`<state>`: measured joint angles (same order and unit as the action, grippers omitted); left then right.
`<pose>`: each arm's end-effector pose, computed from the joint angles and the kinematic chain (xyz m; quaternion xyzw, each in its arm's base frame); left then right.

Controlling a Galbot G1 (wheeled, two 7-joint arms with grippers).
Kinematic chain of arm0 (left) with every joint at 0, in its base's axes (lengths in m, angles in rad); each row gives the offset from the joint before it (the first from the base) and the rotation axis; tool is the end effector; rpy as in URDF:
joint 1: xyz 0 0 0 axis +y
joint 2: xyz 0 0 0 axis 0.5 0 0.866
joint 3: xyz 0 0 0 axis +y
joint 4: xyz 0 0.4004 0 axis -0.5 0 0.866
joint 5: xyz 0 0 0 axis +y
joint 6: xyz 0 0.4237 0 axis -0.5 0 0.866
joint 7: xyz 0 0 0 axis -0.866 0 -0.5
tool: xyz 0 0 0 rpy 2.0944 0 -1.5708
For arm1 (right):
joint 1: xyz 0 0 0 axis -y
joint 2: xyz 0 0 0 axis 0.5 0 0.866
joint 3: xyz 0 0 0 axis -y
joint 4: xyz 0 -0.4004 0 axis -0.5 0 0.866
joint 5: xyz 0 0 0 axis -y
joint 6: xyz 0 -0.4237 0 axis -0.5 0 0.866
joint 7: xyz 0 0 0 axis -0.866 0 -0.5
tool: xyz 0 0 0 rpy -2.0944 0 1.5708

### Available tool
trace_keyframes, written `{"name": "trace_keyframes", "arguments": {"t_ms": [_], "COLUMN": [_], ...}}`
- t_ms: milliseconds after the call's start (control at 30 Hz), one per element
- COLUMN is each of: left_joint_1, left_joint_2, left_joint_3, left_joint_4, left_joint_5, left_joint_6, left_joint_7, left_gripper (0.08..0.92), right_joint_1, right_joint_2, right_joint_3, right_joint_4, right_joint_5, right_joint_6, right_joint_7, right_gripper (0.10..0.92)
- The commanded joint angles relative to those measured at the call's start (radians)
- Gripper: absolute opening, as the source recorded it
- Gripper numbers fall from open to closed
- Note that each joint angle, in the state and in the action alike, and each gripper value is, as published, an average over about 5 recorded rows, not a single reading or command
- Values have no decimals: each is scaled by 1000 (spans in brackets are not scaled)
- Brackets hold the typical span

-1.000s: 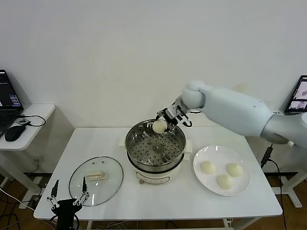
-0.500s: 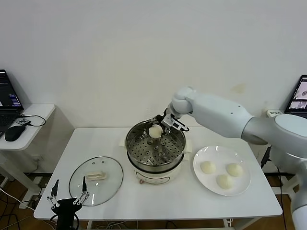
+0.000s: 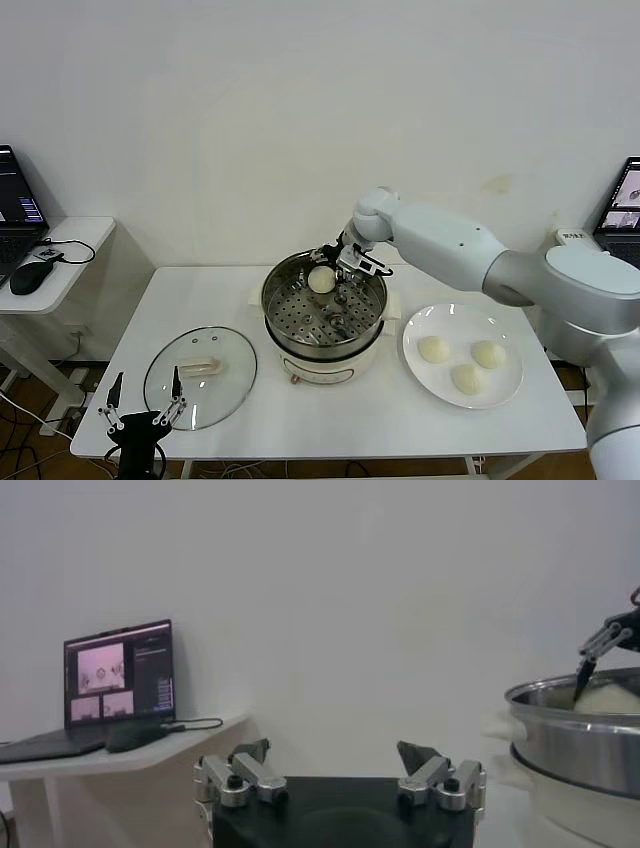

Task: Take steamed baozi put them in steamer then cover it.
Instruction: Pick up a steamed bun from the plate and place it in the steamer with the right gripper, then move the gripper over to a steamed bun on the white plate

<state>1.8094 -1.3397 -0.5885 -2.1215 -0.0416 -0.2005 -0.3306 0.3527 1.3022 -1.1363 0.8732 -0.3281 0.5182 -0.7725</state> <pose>0.1442 0.0637 -0.3707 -0.1129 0.9899 0.0849 0.0117 0.7187 0.1333 -0.1534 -0.5973 0.2725 -0.7535 0.0337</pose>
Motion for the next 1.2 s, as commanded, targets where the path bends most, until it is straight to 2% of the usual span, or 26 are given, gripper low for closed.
{"name": "trace_keyframes", "arguments": {"t_ms": [33,133,200,367,600,733,833,1000,1200], "left_joint_1": [0,3,4,9,10,8,6,7,4], "left_joint_2": [-1,-1,-1,2,12,21,28,37,47], "left_joint_3": [0,-3,-6,-8,2,-4,-10,0,6], "left_joint_4": [-2,-7,-10,-20,-36,-53,-63,-58,-48], "left_joint_5": [1,1,1,1,-7,-17,-22,-19,-16], "left_joint_6": [0,1,2,5,13,32,41,40,39], "left_joint_7": [0,0,1,3,11,12,13,13,12], "left_gripper": [823,823,823,823,823,823,823,823,823], "right_joint_1": [-10,6,34,164,283,299,298,269,155], "right_joint_2": [15,-1,-30,-166,-384,-519,-638,-821,-917], "right_joint_3": [9,4,-12,-54,-77,-65,-57,-45,-36], "right_joint_4": [-41,-7,51,293,523,660,745,821,856], "right_joint_5": [-38,23,122,398,524,591,614,599,512], "right_joint_6": [34,9,-50,-369,-743,-887,-943,-943,-907], "right_joint_7": [20,11,-20,-152,-221,-220,-218,-227,-235], "right_gripper": [795,819,822,823,823,823,823,823,823]}}
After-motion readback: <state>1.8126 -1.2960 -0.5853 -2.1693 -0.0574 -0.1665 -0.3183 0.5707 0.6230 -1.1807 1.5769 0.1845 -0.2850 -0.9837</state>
